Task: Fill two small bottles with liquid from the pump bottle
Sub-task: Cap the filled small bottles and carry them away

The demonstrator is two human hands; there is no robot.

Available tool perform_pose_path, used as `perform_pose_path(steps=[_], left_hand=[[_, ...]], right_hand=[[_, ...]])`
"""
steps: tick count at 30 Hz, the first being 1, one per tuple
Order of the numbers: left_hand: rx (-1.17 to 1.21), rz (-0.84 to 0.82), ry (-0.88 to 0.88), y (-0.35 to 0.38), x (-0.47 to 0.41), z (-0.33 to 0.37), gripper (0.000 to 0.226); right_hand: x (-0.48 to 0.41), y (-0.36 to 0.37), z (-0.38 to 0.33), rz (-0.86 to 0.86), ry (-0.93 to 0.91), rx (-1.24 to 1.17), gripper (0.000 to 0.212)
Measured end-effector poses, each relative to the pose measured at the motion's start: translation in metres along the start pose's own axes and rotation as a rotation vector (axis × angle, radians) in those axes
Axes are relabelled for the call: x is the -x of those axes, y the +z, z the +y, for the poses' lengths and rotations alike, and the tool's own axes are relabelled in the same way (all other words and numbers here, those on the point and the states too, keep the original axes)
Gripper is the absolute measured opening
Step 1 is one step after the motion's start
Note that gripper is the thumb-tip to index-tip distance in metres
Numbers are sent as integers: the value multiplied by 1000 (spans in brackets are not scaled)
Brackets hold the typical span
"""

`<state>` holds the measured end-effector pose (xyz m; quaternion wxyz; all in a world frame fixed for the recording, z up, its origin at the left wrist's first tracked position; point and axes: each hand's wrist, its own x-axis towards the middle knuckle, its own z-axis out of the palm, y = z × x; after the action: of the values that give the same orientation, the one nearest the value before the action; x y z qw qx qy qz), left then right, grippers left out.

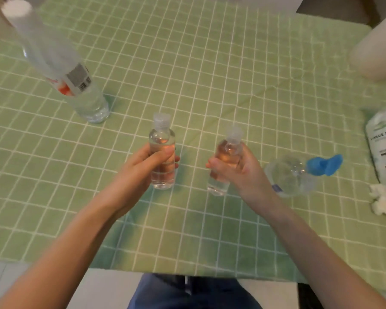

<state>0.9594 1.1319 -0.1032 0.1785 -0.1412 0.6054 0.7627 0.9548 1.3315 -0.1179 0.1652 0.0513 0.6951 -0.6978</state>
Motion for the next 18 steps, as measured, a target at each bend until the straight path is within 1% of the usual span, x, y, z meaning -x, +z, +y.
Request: perform_pose_path(steps=[4,7,9,16,18], left_hand=[[30,32,-101,2,34,15,33],[66,90,-170,-1,61,6,38],[72,123,-206,-4,77,-6,41],[37,239,-298,-11,110,-49,40],[45,267,-304,-13,114,-55,41]], right_hand=[[41,2,-27,8,83,-52,24],[73,3,-35,54,139,-79,35],[89,1,-33,91,186,-70,37],[120,0,-2,186,328,-83,24],[122,1,5,191,357,-88,23]])
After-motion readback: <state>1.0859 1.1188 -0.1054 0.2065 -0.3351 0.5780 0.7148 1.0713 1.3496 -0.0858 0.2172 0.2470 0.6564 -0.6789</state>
